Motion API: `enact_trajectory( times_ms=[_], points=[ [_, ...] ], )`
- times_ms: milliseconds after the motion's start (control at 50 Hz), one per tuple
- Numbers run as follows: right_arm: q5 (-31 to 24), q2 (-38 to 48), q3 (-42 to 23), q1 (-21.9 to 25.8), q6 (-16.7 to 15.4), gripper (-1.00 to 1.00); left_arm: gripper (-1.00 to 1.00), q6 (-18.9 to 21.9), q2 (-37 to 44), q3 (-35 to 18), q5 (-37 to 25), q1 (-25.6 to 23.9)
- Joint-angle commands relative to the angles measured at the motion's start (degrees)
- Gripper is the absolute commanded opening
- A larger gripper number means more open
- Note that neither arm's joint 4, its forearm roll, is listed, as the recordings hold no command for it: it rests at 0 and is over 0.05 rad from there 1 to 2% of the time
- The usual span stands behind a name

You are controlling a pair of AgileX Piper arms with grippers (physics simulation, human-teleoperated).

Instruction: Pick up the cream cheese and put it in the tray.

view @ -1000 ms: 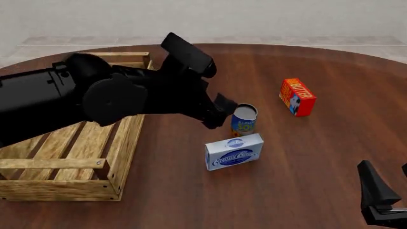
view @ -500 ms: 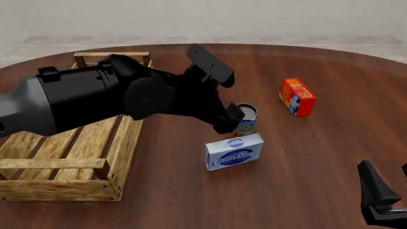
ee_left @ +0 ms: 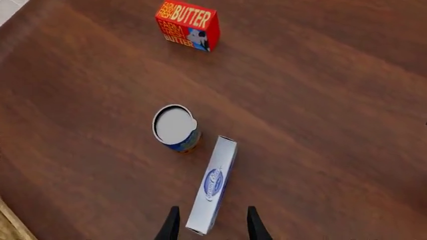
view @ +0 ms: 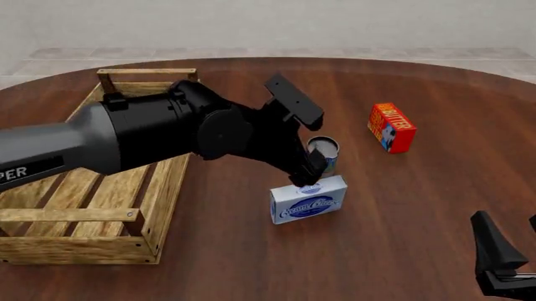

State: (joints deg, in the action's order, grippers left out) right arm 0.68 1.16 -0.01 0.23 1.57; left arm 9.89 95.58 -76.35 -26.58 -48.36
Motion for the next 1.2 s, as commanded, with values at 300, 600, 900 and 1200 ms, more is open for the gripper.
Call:
enact_trajectory(
  times_ms=[300, 600, 900, 1200],
  points=[
    [-0.1, -0.1, 0.0, -0.1, 0.2, 1.00, 1.00, 4.2, 5.0, -1.5, -0.1, 2.0],
    [-0.1, -0.2, 0.0, 0.0, 0.2, 1.00, 1.00, 4.5, 6.9, -3.4, -1.2, 0.8],
    [-0.1, -0.1, 0.0, 0.1, 0.4, 1.00, 1.00, 5.1, 8.4, -2.7, -0.2, 0.6],
    [-0.1, -0.2, 0.0, 0.1, 0.5, 1.00, 1.00, 4.8, 10.4, -3.8, -0.1, 1.2]
  ],
)
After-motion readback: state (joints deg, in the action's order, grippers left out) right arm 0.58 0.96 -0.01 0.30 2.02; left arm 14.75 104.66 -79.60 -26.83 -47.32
